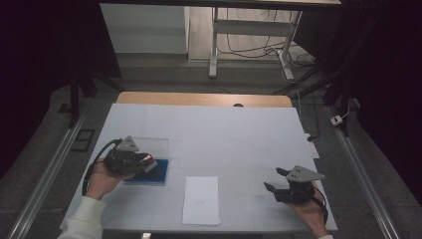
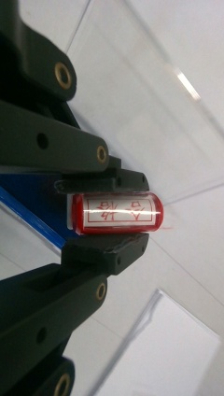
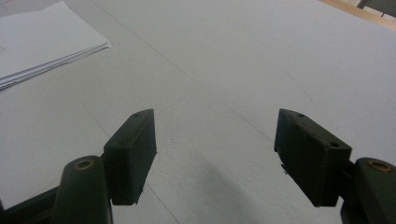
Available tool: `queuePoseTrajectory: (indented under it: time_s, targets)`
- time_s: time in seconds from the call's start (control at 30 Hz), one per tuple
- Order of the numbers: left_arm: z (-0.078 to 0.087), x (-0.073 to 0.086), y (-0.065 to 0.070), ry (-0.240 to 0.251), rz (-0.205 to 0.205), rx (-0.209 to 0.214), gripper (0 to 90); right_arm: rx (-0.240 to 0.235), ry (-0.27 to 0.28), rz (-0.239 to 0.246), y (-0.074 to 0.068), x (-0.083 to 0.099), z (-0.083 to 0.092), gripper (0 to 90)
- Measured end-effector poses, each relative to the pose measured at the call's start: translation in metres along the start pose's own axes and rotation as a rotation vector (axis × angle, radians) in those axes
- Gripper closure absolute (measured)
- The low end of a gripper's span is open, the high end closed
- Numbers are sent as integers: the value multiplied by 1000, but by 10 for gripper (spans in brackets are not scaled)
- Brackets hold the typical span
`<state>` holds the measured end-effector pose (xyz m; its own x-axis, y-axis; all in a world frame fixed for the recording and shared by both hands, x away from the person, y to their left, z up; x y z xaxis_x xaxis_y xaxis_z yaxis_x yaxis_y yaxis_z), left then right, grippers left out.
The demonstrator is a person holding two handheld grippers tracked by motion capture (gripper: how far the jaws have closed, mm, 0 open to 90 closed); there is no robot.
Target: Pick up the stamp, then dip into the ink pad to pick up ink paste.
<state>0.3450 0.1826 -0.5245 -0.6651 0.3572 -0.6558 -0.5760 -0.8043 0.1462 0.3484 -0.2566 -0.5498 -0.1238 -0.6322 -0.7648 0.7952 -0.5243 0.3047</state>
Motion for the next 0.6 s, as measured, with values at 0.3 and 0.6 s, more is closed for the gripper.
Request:
queuePoseTrajectory:
  time_s: [0.3,0.6]
  targets:
    - [15,-5,1,38,7,0,704,-1,-3,2,-1,0,0,291]
    - [2,2,-1,-23,3,-13,703,-5,-8,2,-2,0,-1,291]
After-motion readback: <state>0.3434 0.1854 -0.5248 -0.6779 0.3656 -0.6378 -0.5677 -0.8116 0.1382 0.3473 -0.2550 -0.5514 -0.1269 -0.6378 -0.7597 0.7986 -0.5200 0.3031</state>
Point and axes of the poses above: each handheld gripper's, and its own axes: z roughly backward along the jaws, x roughly out of its underside, y roughly to its right, the point moved 9 cm from there along -z, roughly forward along the jaws, and after that the axes turned 13 degrees about z, right-handed, at the moved point
